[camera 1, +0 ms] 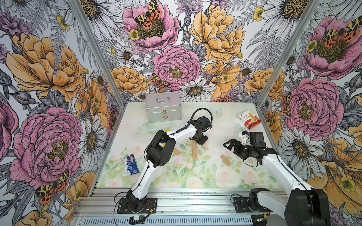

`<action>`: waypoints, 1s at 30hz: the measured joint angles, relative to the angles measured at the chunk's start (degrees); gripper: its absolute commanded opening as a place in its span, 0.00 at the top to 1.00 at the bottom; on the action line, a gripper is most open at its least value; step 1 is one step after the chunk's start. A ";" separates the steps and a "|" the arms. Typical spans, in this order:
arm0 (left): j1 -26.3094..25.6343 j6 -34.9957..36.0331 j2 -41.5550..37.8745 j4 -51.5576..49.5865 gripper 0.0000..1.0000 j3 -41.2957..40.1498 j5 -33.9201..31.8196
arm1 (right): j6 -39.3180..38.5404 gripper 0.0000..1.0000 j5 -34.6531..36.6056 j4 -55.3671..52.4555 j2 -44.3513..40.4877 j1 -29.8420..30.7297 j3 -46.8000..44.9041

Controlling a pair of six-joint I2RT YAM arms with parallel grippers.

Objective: Assemble the letter k with building blocks
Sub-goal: Assemble the building block at the center of the board.

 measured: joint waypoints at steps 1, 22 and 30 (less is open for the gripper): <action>0.00 0.17 0.00 0.09 1.00 -0.20 0.11 | 0.00 0.01 0.02 0.00 0.00 0.00 0.00; 0.26 4.74 -0.24 1.70 1.00 -1.68 0.63 | 0.24 0.01 0.46 0.00 -0.11 0.48 0.00; 0.44 5.86 -0.28 1.92 1.00 -1.84 0.87 | 0.46 0.01 0.66 0.00 -0.17 0.48 0.00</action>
